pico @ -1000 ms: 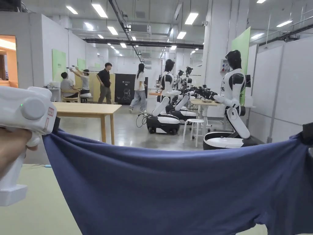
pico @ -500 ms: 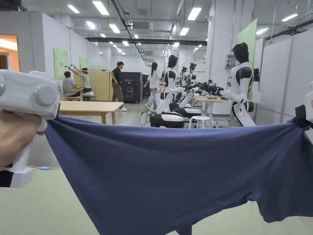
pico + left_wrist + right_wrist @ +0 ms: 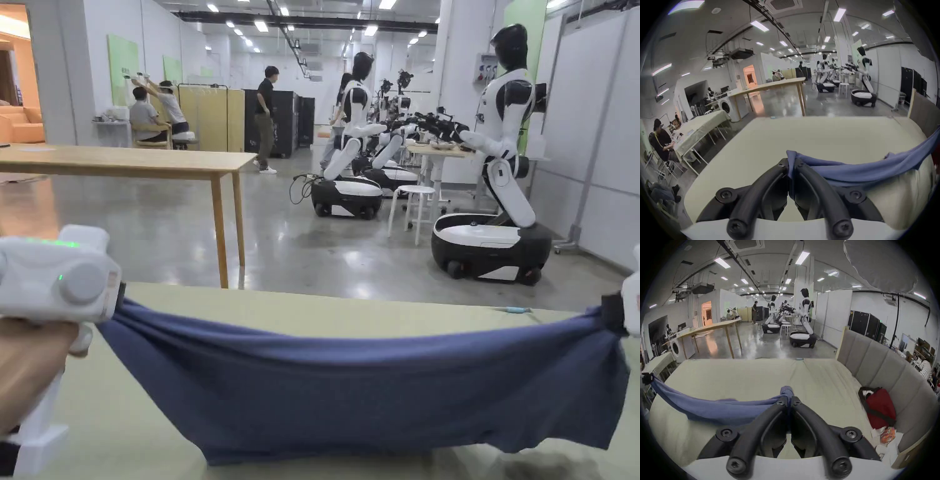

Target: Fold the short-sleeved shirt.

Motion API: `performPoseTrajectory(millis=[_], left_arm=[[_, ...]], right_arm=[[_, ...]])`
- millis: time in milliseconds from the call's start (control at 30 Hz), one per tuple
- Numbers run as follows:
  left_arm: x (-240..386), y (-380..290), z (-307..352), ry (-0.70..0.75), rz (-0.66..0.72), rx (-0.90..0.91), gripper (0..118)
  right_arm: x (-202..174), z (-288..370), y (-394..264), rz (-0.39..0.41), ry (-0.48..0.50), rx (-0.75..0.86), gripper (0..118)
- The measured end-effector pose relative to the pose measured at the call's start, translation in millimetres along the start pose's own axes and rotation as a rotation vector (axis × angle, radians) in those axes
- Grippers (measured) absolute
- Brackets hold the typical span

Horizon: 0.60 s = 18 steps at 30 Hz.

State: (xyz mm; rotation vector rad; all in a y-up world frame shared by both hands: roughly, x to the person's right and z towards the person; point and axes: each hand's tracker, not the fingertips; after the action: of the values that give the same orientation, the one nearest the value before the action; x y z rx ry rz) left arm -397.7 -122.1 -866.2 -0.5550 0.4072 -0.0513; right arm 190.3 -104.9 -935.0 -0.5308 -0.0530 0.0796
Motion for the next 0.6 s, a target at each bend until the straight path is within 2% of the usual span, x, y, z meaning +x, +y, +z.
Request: performPoseTrajectory(millis=[200,400,600], left_arm=[[-21,-94,45,-0.072,0.006,-0.07,4],[-46,-181,107,-0.13,0.002,-0.116,4],[-73,-234,152,-0.145,0.026,-0.139,4]], right_arm=[[16,59,-111,0.005,0.046,-0.078,3],[39,129,-211,-0.04,0.108,-0.106,3],[58,184,-264,-0.041,0.111,-0.115,3]])
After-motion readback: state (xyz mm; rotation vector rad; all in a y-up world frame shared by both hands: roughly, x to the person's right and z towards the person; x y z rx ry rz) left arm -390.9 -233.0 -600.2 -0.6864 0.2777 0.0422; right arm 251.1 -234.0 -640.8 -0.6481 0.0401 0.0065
